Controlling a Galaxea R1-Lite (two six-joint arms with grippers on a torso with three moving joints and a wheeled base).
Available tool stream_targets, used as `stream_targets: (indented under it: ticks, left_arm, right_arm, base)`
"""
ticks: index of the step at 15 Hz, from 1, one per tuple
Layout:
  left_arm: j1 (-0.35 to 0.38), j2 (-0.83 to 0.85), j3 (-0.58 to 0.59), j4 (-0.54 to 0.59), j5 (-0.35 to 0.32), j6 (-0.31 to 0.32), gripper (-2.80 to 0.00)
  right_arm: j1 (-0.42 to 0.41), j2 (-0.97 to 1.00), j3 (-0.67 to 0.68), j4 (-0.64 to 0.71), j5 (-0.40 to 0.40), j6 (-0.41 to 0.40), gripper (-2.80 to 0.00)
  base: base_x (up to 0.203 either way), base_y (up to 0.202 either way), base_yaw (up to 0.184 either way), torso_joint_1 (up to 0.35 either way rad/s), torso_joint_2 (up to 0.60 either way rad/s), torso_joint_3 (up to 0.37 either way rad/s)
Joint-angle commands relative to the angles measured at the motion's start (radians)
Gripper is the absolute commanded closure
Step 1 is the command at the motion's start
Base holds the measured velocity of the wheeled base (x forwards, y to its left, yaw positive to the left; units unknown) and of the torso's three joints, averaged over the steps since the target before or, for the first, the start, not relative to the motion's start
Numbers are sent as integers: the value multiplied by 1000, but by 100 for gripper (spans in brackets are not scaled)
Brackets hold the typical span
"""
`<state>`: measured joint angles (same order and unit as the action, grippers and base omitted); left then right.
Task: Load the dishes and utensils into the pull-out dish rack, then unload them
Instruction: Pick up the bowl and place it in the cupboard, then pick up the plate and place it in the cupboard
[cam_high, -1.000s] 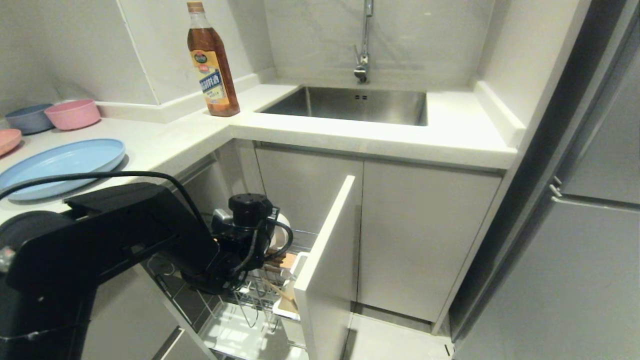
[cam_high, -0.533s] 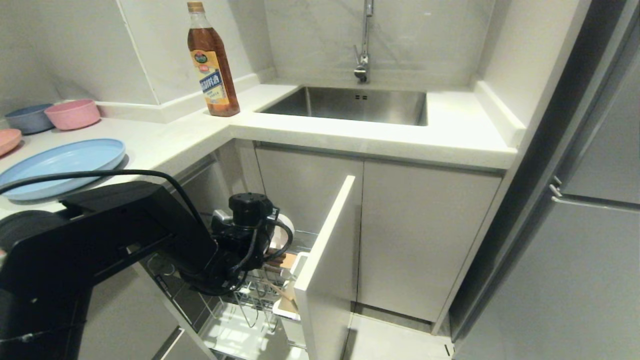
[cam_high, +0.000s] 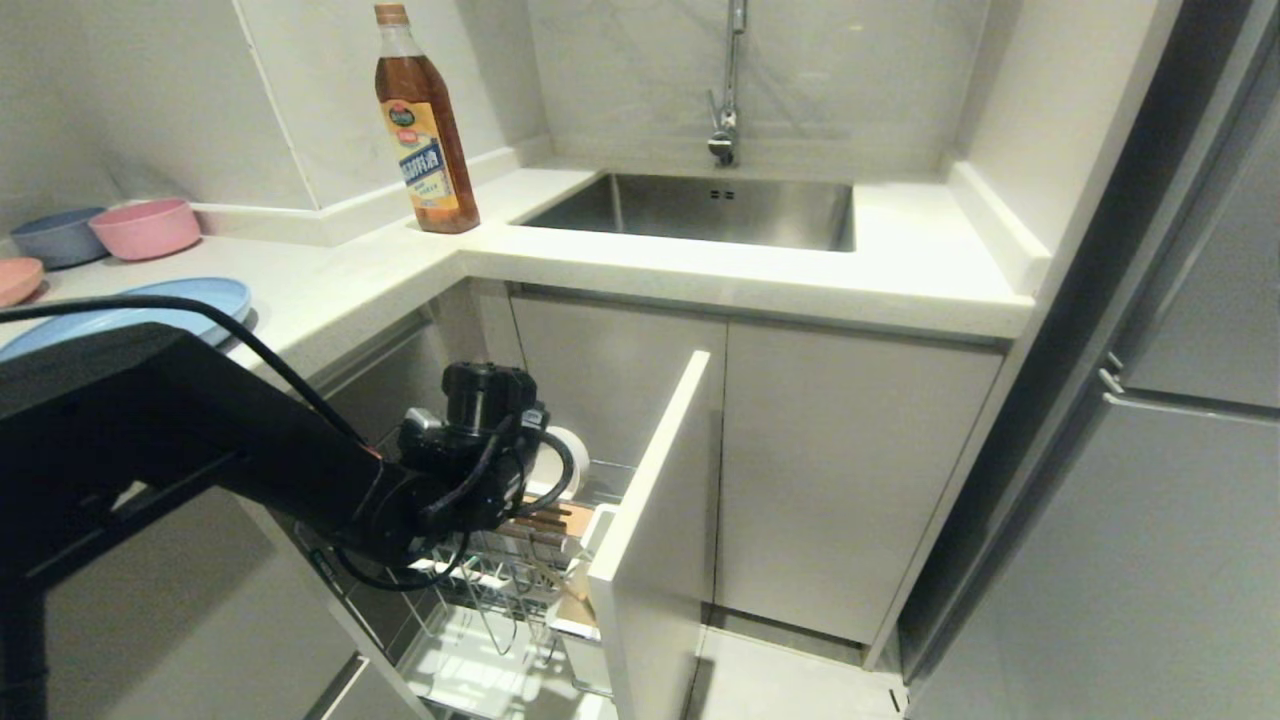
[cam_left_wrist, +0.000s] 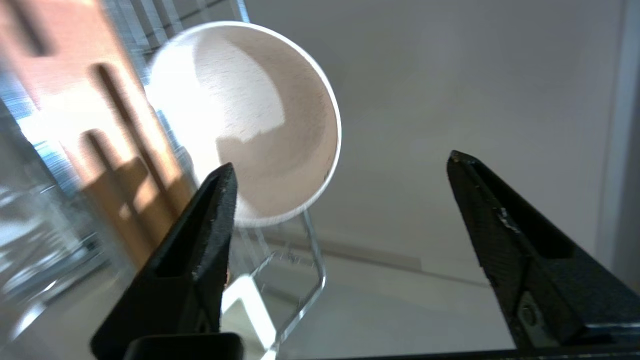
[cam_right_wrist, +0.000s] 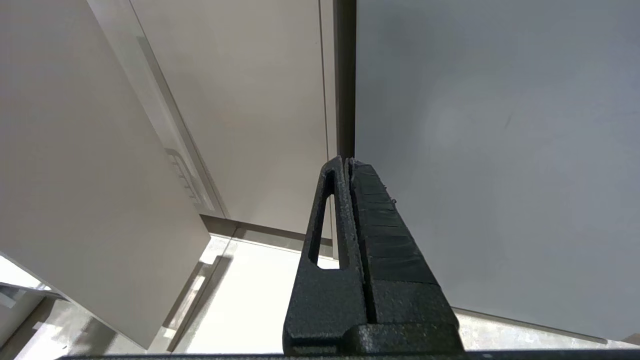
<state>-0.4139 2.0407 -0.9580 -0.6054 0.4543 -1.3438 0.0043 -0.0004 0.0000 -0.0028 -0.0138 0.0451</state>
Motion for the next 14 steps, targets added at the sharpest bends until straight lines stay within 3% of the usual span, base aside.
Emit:
stream_targets:
  ticks: [1, 2, 7, 9, 10, 12, 14]
  left_arm:
    - [-4, -93, 10, 53, 10, -11, -280]
    - [-8, -122, 19, 86, 24, -13, 0]
    - [-57, -326, -8, 374, 52, 4, 0]
    - [-134, -426, -57, 479, 101, 63, 0]
    - [-188, -471, -95, 527, 135, 141, 0]
    - [-260, -521, -183, 603, 182, 383, 0]
    - [-284, -558, -264, 639, 204, 691, 0]
  right_arm:
    - [0, 0, 0, 0, 0, 1, 0]
    - [0, 0, 0, 0, 0, 0, 0]
    - [0, 0, 0, 0, 0, 1, 0]
    - [0, 0, 0, 0, 0, 1, 0]
    - [0, 0, 0, 0, 0, 0, 0]
    - [0, 0, 0, 0, 0, 1, 0]
    - [0, 0, 0, 0, 0, 1, 0]
  base:
    - [0, 0, 0, 0, 0, 0]
    - [0, 0, 0, 0, 0, 0]
    - [0, 0, 0, 0, 0, 0]
    - [0, 0, 0, 0, 0, 0]
    - [0, 0, 0, 0, 0, 0]
    - [0, 0, 0, 0, 0, 0]
    - [0, 0, 0, 0, 0, 0]
